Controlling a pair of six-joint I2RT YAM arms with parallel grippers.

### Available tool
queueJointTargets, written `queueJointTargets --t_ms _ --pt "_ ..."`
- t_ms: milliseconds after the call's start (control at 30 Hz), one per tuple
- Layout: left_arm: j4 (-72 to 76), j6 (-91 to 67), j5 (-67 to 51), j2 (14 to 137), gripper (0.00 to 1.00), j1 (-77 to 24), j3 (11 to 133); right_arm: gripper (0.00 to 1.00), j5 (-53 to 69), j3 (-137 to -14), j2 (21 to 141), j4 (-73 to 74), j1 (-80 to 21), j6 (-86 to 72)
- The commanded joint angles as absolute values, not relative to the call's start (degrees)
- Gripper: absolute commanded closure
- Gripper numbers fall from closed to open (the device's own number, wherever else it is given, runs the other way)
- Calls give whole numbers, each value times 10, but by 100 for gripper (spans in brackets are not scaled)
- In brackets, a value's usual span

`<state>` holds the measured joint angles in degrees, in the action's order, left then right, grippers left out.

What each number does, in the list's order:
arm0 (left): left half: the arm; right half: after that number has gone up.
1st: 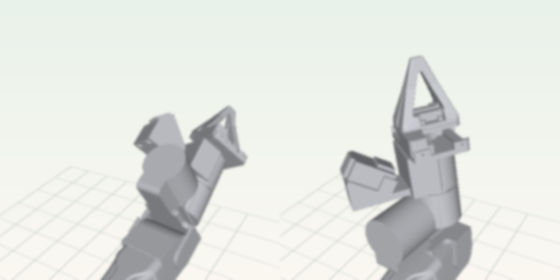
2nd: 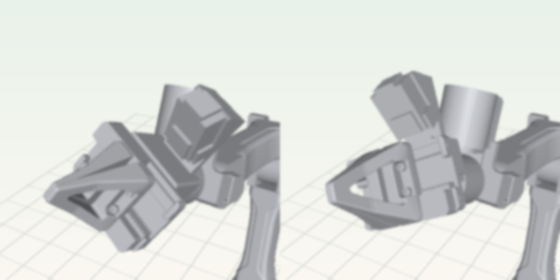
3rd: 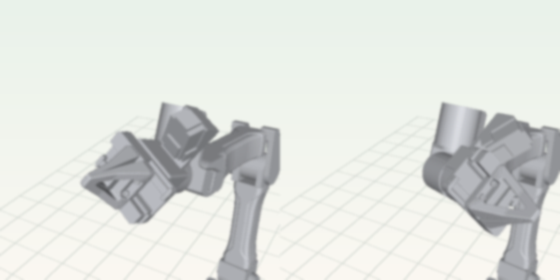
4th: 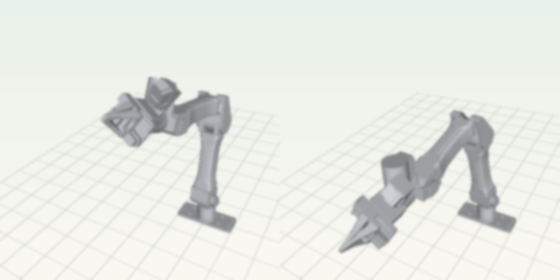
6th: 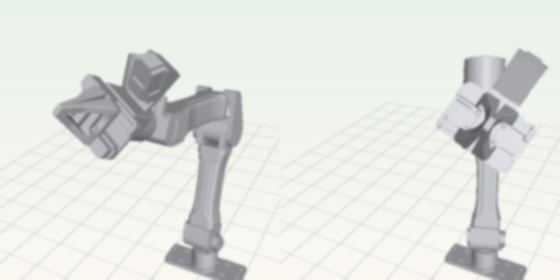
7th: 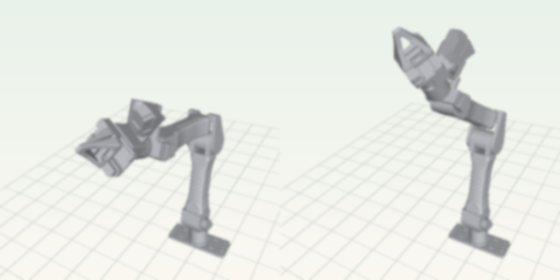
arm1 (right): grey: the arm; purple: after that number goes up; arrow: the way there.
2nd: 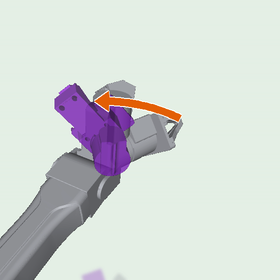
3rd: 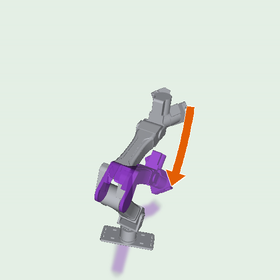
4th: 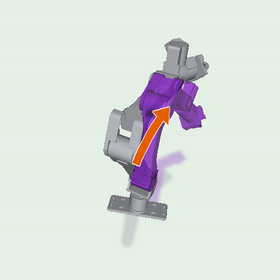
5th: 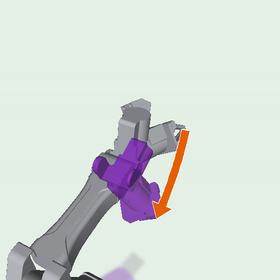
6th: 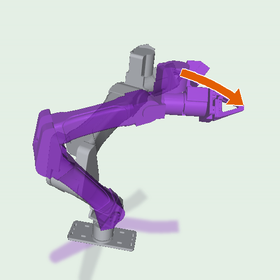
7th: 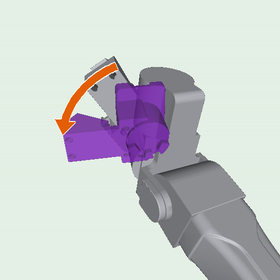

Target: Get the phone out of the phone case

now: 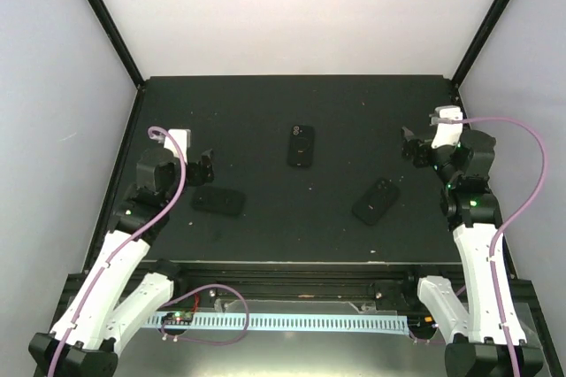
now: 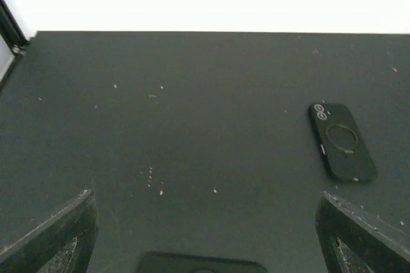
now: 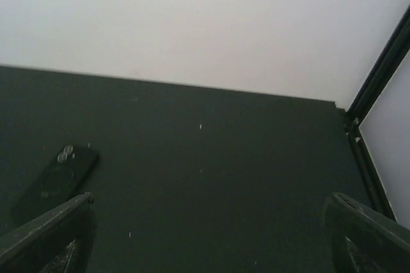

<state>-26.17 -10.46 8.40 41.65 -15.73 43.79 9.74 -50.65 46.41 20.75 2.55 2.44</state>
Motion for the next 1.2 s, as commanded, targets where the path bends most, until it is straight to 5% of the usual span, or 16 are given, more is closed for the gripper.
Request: queueJointTargets --t_ms 0,200,367,767,967,1167 --pt "-278 -118 -2 410 7 -155 426 3 148 -489 451 261 20 113" --pt "-302 -117 -52 440 7 -226 421 2 254 -484 473 329 16 224" --pt "-325 -112 -66 485 2 -274 429 11 288 -511 535 397 -30 297" --pt "-352 -111 -69 555 1 -294 436 26 154 -575 713 489 -183 376" --pt "-352 -111 -80 542 1 -295 436 31 10 -569 778 505 -170 364" --pt "-354 -112 -77 536 1 -296 435 30 30 -557 795 544 -71 398"
